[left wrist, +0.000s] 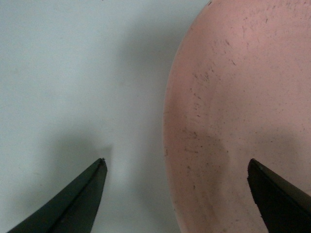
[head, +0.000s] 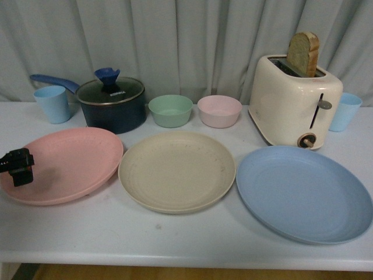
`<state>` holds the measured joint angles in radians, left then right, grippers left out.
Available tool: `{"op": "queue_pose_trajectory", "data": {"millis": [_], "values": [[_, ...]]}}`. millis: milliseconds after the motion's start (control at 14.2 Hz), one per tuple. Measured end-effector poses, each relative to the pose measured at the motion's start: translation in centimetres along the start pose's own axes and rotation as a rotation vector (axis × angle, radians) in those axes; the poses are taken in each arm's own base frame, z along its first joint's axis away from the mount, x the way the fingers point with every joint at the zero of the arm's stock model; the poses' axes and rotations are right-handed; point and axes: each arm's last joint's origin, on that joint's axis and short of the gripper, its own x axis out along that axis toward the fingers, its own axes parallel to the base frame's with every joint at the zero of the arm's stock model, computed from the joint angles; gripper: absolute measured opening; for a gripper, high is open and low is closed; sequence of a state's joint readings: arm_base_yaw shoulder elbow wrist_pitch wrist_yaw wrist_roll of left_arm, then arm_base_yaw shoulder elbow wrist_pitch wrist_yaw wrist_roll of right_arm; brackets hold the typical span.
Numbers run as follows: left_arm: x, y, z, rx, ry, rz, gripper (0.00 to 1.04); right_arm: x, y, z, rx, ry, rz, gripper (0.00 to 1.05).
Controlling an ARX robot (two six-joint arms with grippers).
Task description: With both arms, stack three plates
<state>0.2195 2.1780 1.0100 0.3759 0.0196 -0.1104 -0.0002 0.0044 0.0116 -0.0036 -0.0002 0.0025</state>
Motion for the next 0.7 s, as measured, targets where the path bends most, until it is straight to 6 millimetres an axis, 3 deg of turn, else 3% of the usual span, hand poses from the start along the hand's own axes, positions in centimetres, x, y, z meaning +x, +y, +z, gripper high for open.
{"op": "queue_pose_trajectory", "data": {"millis": [491,561,702], "values": [[0.1,-0.6,0.1,-0.036,-0.018,0.003,0.08,0.0,0.0,0.0,0.000,0.000,0.000,0.98],[-0.1,-0.5,0.6,-0.055,-0.032,0.003,0.03,0.0,0.0,0.0,0.000,0.000,0.000,0.98],[-1.7,0.1,1.9,-0.036,-0.054,0.019,0.03,0.0,0.0,0.0,0.000,0.000,0.000,0.98]]}}
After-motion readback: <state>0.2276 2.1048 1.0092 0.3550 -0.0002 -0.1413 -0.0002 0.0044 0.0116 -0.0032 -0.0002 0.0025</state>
